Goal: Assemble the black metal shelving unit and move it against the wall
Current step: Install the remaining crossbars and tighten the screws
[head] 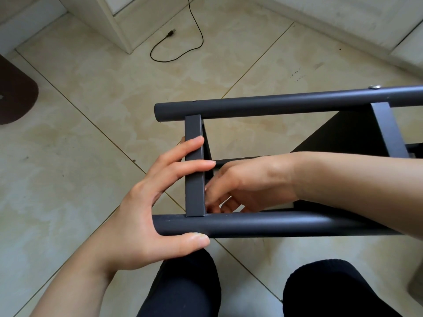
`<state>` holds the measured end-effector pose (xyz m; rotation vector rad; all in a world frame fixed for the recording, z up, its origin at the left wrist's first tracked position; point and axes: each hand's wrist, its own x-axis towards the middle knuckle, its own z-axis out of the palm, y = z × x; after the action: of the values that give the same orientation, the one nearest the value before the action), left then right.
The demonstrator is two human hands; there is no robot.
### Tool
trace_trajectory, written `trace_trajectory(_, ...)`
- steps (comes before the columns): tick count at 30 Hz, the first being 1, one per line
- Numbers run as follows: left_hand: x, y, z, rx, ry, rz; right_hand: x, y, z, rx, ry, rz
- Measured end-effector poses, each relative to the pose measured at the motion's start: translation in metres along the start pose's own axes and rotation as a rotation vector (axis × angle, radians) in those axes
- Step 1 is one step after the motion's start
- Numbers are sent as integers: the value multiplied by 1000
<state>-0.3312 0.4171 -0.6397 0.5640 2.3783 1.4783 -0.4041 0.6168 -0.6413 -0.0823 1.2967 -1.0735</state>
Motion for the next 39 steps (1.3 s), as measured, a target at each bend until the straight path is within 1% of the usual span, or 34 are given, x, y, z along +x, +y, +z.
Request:
trace_trajectory(4, 0, 0, -1, -3, 0, 6, 2, 2, 0, -103, 91, 18)
trace_trajectory(7, 0, 1, 0, 2, -2, 6, 2, 0, -1, -47, 47, 26)
trace_trajectory(11, 0, 0, 0, 4, -1, 2, 0, 1, -3, 1, -1, -26)
trace_trajectory(17, 0, 0, 0, 2, -3, -4, 4, 3, -2, -26, 48, -3)
trace_trajectory(22, 1, 0, 0, 4, 1, 4, 0, 1, -4, 35, -35, -10)
trace_trajectory(28, 1, 0, 0, -1, -2, 5, 4, 3, -1, -59, 48, 40)
trace_trajectory(30, 0, 0, 0, -6, -1, 5, 2, 1, -3, -22, 29, 38)
trace_trajectory(33, 0, -1, -1, 1, -1, 6, 0, 1, -4, 11, -22, -14)
trace_trajectory(39, 1, -2, 0, 2, 3, 10, 1, 2, -3, -45, 15, -42)
